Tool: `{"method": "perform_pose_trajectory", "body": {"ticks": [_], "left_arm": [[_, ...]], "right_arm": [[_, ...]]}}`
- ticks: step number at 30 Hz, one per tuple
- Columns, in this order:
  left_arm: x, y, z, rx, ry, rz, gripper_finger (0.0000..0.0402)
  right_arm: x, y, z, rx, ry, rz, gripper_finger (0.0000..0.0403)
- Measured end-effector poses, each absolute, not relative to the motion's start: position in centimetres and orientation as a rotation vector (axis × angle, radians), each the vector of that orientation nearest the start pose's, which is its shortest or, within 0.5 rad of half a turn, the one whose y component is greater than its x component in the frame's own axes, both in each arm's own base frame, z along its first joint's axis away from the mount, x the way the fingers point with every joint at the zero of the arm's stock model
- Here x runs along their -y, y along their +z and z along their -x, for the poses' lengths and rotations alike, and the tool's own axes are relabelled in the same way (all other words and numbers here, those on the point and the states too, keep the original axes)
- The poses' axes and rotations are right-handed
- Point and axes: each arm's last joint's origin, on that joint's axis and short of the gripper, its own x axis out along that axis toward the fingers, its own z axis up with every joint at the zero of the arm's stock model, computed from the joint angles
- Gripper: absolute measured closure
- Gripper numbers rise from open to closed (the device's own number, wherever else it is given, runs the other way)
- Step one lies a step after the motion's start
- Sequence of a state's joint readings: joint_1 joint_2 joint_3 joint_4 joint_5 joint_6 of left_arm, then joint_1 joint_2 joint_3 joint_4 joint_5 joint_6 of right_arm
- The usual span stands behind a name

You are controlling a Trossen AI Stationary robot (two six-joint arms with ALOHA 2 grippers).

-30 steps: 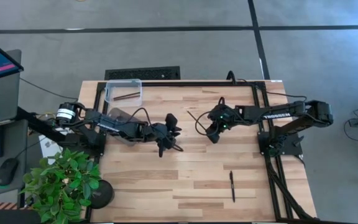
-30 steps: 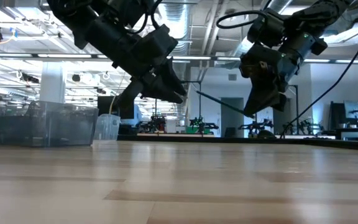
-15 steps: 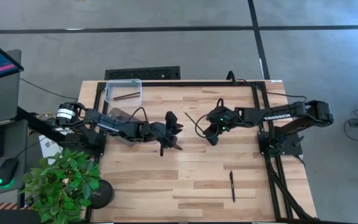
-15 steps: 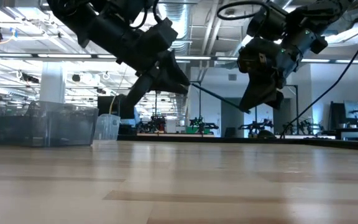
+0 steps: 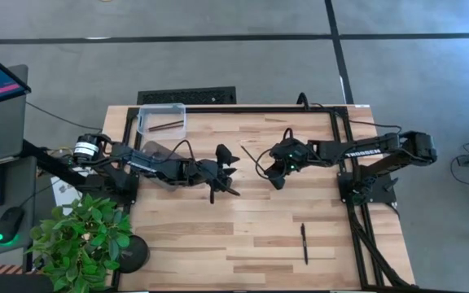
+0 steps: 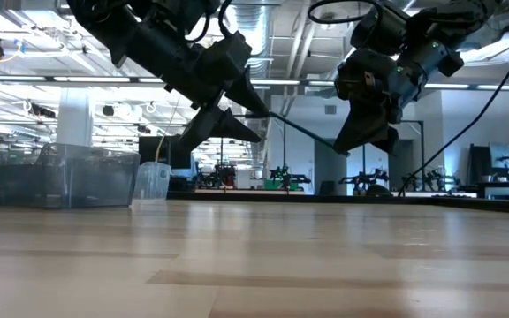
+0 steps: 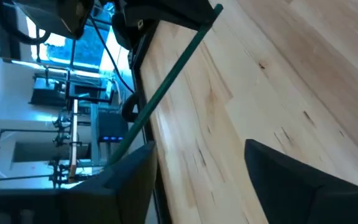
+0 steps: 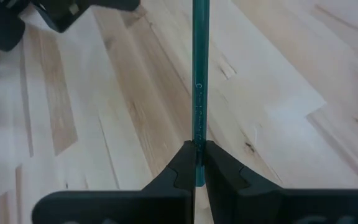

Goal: Sort pens & pencils
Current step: Put the green pencil into the white bin

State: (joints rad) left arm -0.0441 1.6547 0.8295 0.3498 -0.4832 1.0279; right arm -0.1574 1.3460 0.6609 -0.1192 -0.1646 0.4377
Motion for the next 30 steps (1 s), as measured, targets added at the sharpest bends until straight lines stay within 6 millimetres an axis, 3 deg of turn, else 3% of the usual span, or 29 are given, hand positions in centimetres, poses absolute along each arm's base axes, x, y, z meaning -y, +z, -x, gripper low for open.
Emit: {"method": "perform_pose_trajectory", "body": {"ticks": [13,30], "left_arm": [[0.1,18.9,-33.8,-0.645,0.114,-1.352,0.0148],[-1.3,20.6,-34.4,-0.665,0.246,-1.538,0.0148]], "right_arm": [[3.6,18.8,-25.8,-0.714,-0.169,-0.567,0.0361],[2.7,19.5,-26.5,-0.625,-0.135,-0.631,0.0361]]}}
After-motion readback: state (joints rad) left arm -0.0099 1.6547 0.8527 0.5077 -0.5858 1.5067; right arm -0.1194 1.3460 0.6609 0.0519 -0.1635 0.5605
